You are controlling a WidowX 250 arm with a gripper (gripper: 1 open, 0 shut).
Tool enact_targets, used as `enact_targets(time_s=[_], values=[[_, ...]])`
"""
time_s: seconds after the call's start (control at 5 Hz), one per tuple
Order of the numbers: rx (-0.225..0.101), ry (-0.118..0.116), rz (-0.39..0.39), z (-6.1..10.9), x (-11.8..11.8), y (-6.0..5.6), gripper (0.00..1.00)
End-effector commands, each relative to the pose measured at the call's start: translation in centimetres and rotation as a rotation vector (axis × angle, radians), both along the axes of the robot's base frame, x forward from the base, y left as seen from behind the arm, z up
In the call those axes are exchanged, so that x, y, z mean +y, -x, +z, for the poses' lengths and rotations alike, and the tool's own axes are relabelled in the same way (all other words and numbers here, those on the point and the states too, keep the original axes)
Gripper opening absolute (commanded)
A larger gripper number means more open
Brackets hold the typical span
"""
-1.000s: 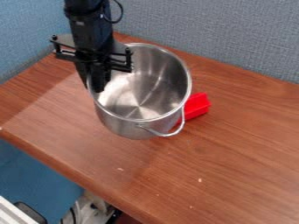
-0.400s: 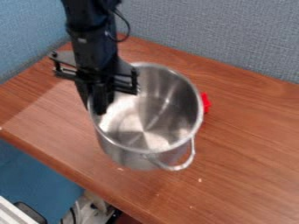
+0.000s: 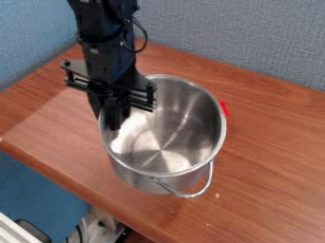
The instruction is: Move the red object from the metal pot to the table
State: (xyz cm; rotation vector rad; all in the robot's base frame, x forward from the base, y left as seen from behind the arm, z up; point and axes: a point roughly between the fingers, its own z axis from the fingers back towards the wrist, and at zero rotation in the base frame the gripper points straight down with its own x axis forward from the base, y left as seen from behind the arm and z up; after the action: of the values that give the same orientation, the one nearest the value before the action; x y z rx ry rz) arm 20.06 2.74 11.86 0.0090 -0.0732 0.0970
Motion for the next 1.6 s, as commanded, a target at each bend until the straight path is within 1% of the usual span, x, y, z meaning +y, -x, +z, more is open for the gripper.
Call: enact_targets(time_s=[0.0,0.2,0.4,0.6,0.8,1.0,1.2,1.4], values=[[-0.077,0.015,0.013,2.4,-1.0,-0.7,0.00],[-0.073,0.024,0.028,2.1,-1.5,-0.1,0.00],[-0.039,0.034,0.034,2.2,-2.9,2.6,0.00],[-0.035,0.020,0.034,1.6,-3.9,4.0,0.00],[-0.061,0.007,0.060,3.1,-3.7,4.0,0.00],[-0.068,-0.008,0.075,3.9,-3.2,3.4,0.00],[-0.066,-0.016,0.086,4.2,-3.7,2.9,0.00],[-0.029,-0.036,0.056,2.7,-3.9,3.6,0.00]])
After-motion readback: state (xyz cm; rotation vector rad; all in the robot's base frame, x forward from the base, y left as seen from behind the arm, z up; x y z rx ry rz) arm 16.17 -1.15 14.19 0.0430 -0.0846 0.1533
